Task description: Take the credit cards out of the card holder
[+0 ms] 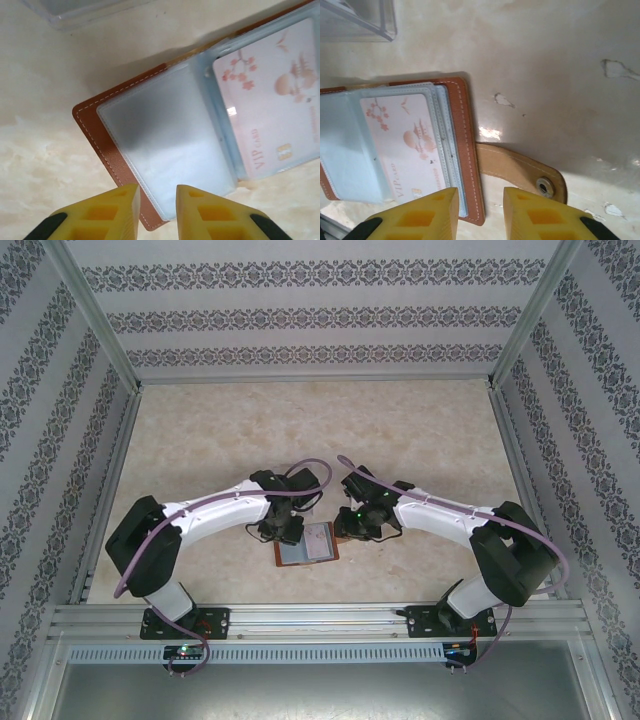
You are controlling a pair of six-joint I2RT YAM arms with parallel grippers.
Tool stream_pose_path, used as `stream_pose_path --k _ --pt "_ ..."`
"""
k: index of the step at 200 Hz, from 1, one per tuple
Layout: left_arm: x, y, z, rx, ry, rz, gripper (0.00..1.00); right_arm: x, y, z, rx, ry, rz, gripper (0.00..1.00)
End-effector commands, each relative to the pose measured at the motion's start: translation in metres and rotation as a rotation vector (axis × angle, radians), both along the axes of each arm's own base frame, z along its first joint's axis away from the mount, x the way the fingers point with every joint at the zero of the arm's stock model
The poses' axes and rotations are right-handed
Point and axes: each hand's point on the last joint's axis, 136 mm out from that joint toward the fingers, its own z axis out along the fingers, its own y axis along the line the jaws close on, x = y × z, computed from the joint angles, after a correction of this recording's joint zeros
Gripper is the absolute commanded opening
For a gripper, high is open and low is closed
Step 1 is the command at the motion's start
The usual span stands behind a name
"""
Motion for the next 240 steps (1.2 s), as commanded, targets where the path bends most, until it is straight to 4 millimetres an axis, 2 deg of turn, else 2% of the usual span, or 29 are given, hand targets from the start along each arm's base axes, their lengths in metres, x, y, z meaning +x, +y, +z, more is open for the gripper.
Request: stream_pose_path --k 1,37,75,143,179,240 --pt "0.002 -0.021 0.018 -0.111 -0.027 0.002 0.25 0.001 0.016 0.008 0.049 0.002 0.02 0.31" --pt "0.01 -0.057 0.014 -0.331 -0.017 0.078 0.26 0.002 0.024 0.006 0.06 0.008 0.031 0.31" --pt "0.017 -0.07 -0.002 -0.495 0.017 0.188 0.3 0.003 0.022 0.003 0.047 0.005 0.027 0.31" --pt "0.019 -0.066 -0.023 -0.574 0.056 0.269 0.25 0.004 0.02 -0.001 0.037 0.011 0.026 0.32" --pt "0.019 -0.061 -0.028 -0.56 0.058 0.281 0.21 0.004 0.021 -0.002 0.035 0.014 0.028 0.32" --pt "0.016 -0.046 -0.039 -0.466 0.058 0.278 0.22 0.004 0.021 -0.002 0.033 0.018 0.029 0.32"
